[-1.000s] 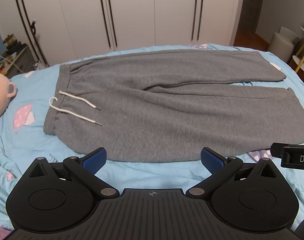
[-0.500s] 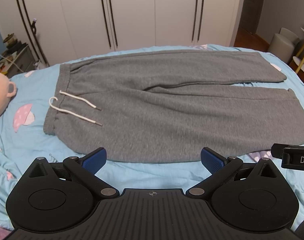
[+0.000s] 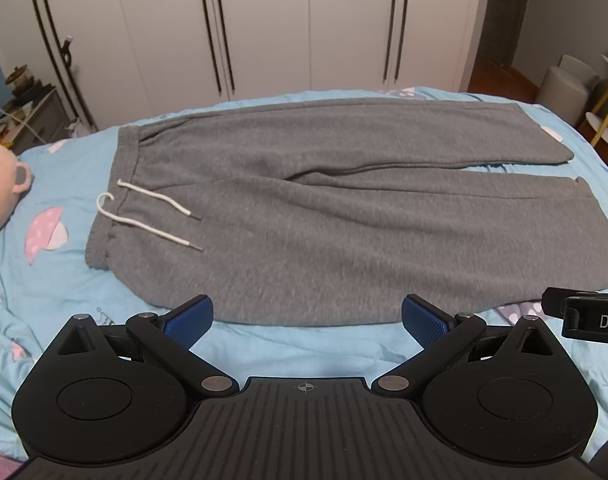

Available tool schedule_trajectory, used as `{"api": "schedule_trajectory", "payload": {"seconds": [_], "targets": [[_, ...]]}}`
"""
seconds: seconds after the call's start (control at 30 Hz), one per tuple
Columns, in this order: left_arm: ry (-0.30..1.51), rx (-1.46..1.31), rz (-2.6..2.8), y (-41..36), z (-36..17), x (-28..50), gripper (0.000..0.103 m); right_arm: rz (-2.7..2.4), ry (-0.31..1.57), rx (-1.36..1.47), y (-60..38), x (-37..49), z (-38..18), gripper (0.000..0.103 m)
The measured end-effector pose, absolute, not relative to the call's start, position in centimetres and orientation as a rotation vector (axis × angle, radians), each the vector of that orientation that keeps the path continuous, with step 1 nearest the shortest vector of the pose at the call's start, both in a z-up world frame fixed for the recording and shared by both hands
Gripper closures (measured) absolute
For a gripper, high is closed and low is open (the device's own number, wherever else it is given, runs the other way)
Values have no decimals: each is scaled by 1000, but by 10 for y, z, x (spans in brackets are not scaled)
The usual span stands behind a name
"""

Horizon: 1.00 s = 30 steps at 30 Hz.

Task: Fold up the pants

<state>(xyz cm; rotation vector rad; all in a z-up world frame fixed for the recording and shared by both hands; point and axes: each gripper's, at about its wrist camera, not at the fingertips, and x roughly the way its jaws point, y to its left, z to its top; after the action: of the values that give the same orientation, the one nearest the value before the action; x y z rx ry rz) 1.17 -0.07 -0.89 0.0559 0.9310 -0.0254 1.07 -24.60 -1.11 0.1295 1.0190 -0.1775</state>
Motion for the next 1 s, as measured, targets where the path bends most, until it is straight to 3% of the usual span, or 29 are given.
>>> {"api": "schedule_trajectory", "payload": {"seconds": [1.0], "targets": [[948, 59, -20, -3, -14, 23, 0, -157, 1027, 134, -248, 19, -19, 1]]}}
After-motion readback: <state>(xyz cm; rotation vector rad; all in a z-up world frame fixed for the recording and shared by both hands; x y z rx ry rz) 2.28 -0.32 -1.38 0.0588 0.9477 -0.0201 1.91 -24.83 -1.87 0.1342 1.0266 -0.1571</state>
